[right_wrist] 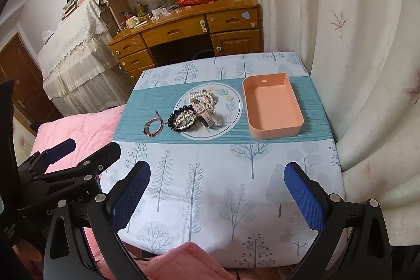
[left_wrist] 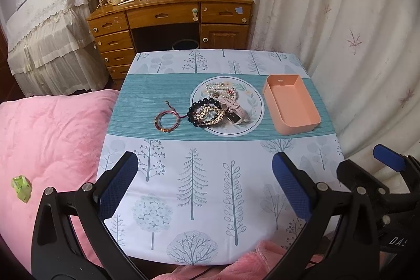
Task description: Organize jewelry
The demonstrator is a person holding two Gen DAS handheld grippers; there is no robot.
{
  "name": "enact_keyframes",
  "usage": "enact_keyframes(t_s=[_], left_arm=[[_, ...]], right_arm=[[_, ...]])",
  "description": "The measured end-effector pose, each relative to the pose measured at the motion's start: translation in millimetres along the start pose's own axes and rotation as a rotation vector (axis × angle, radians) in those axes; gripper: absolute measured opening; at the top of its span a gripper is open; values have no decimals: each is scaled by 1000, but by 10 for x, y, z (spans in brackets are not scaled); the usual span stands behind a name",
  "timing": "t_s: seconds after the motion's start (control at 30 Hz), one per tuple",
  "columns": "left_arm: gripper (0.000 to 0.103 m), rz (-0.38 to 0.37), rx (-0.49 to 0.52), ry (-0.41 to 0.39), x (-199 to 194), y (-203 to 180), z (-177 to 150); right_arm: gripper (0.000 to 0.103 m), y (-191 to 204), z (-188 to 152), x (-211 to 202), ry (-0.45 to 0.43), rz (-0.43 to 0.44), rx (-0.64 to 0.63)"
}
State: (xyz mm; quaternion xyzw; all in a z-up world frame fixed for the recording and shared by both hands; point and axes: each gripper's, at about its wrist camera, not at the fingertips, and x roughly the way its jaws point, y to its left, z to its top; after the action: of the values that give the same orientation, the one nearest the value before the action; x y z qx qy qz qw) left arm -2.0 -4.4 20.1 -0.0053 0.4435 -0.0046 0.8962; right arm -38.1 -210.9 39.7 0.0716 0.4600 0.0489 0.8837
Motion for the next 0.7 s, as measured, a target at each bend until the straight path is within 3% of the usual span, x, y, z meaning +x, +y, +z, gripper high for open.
enact_keyframes(t_s=[0.7], left_arm=[[101,20,-73,-20,28,272,-68]], right_arm=[[103,52,23,76,-6,-3,-18]])
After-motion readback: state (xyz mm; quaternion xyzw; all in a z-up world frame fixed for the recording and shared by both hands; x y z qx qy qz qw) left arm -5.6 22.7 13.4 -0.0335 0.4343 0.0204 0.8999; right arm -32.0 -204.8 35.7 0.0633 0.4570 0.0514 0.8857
